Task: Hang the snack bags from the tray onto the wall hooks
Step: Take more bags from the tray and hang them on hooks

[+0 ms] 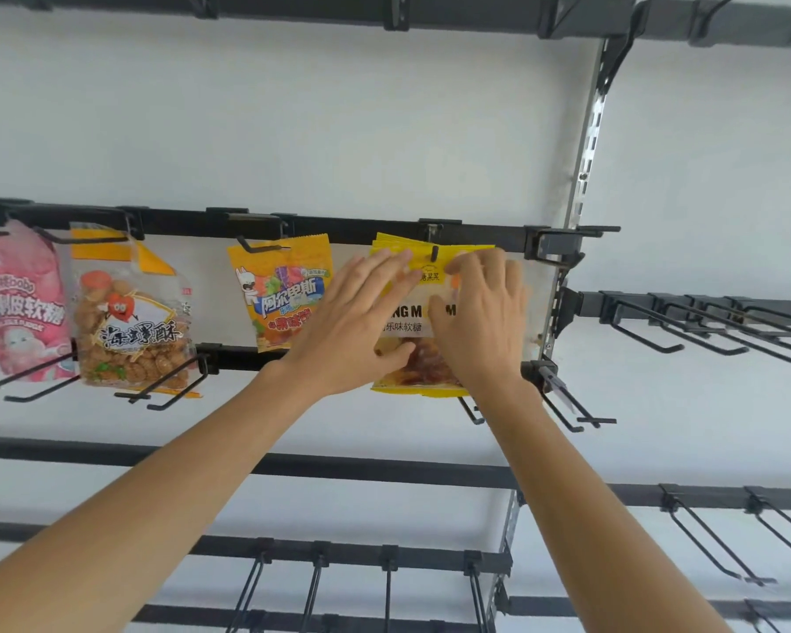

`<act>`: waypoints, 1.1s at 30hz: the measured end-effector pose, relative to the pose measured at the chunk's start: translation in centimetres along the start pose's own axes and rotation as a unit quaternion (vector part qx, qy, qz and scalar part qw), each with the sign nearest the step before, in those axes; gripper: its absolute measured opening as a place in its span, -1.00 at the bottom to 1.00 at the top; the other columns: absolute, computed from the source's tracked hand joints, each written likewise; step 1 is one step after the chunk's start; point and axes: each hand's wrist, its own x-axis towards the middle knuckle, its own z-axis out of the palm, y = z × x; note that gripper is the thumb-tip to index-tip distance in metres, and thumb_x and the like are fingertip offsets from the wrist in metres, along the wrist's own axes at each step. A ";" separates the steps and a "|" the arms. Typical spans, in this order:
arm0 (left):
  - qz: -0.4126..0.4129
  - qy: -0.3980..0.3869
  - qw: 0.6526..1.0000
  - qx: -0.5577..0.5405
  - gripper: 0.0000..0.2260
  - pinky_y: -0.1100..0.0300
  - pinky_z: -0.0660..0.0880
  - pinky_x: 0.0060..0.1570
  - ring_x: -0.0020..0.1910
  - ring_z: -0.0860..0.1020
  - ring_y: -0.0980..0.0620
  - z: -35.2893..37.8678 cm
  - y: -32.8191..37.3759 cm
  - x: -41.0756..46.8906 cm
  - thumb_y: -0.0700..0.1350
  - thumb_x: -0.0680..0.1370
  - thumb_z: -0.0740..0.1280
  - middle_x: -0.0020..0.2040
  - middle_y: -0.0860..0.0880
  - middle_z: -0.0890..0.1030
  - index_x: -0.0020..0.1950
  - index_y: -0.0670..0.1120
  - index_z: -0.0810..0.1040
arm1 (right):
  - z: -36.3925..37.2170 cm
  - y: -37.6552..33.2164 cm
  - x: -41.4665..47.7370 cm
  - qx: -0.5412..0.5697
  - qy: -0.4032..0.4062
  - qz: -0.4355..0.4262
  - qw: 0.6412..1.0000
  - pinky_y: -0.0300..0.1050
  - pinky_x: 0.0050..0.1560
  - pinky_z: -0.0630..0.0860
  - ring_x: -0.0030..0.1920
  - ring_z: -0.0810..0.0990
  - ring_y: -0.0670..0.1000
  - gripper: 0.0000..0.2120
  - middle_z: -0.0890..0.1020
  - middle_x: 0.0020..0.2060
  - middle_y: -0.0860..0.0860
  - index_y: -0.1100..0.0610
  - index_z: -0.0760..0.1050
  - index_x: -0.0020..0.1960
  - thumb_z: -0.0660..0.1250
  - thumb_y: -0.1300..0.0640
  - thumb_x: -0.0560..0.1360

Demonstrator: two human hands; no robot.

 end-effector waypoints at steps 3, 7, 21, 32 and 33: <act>-0.020 -0.027 0.999 0.024 -0.32 -0.08 -0.15 0.56 0.59 0.03 -0.06 0.9 -0.8 -0.1 0.15 0.54 0.29 0.61 -0.05 0.13 0.58 -0.08 0.18 | 1.0 0.5 -1.1 0.003 -0.116 0.010 0.993 0.06 0.27 0.42 0.33 0.38 0.14 -0.56 0.43 0.32 0.06 0.14 0.44 0.31 0.41 0.09 0.47; -0.041 -0.072 0.996 0.024 -0.28 -0.11 -0.26 0.54 0.60 -0.04 -0.02 1.3 -1.2 0.2 0.13 0.56 0.29 0.63 0.00 0.02 0.61 -0.05 0.06 | 0.6 0.4 -0.6 -0.007 -0.173 0.012 0.985 0.10 0.37 0.39 0.43 0.31 0.11 -0.48 0.34 0.43 0.04 0.14 0.35 0.40 0.40 0.08 0.50; -0.289 -0.209 0.934 0.021 -0.47 -0.08 0.08 0.43 0.53 0.16 -0.03 -10.6 0.9 -14.0 0.03 0.61 0.23 0.56 0.07 0.24 0.57 0.11 0.19 | -3.2 -9.9 -7.9 0.165 -0.459 -0.076 0.870 0.11 0.54 0.12 0.57 0.09 0.13 -0.43 0.18 0.58 0.03 -0.01 0.29 0.54 0.26 -0.17 0.59; -0.521 -0.374 0.762 0.090 -0.49 -0.06 0.23 0.42 0.49 0.27 -0.09 -27.2 2.3 -33.8 0.04 0.64 0.19 0.55 -0.03 0.26 0.58 0.07 0.17 | -3.1 -26.9 -20.4 0.271 -0.586 -0.208 0.735 0.11 0.53 0.11 0.57 0.04 0.14 -0.40 0.16 0.58 0.08 -0.01 0.23 0.56 0.25 -0.18 0.59; -0.533 -0.383 0.749 0.093 -0.48 -0.08 0.27 0.40 0.48 0.30 -0.10 -28.1 2.6 -35.4 0.05 0.63 0.19 0.55 -0.04 0.28 0.58 0.08 0.18 | -3.0 -28.1 -21.7 0.271 -0.593 -0.211 0.728 0.13 0.53 0.10 0.56 0.03 0.16 -0.40 0.17 0.57 0.08 -0.02 0.24 0.56 0.24 -0.18 0.59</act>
